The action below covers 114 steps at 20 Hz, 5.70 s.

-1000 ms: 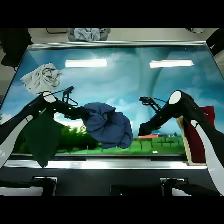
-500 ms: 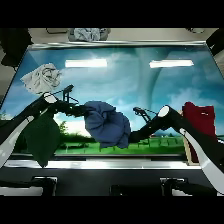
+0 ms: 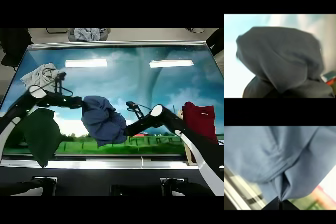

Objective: Fold the shirts.

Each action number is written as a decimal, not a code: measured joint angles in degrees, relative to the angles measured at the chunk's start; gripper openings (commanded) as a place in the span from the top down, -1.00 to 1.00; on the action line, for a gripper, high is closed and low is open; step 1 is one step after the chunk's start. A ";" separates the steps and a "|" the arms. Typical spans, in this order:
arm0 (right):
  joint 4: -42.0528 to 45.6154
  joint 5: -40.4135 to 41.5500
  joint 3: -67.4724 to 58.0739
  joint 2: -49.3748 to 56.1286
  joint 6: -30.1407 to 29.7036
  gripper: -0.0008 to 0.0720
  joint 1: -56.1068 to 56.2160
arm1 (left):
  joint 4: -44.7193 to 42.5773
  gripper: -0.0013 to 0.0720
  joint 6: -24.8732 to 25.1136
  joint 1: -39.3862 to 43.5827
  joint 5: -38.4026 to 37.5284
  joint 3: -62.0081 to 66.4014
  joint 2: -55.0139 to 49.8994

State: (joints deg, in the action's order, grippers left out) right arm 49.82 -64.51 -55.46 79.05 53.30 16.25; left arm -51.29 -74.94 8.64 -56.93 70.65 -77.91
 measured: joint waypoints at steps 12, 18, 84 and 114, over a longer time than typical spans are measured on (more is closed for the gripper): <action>31.80 -4.50 -37.27 -39.85 10.64 0.88 -5.84 | -12.72 0.89 -15.78 -1.20 -1.66 25.62 32.20; 34.12 -25.35 -36.20 -40.33 13.16 0.88 -6.05 | -16.83 0.89 -16.94 0.26 -14.49 20.15 34.69; -3.13 5.03 8.15 4.79 4.13 0.88 -10.05 | -5.33 0.90 -15.19 5.33 12.68 -34.38 8.22; 32.74 -27.41 -29.11 -31.56 7.63 0.88 -32.11 | -17.11 0.90 -9.05 -23.45 -1.68 -6.86 44.30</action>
State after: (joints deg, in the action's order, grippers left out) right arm 82.56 -91.92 -84.58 47.48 60.93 -15.86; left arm -68.40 -83.99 -14.81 -58.61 63.79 -33.61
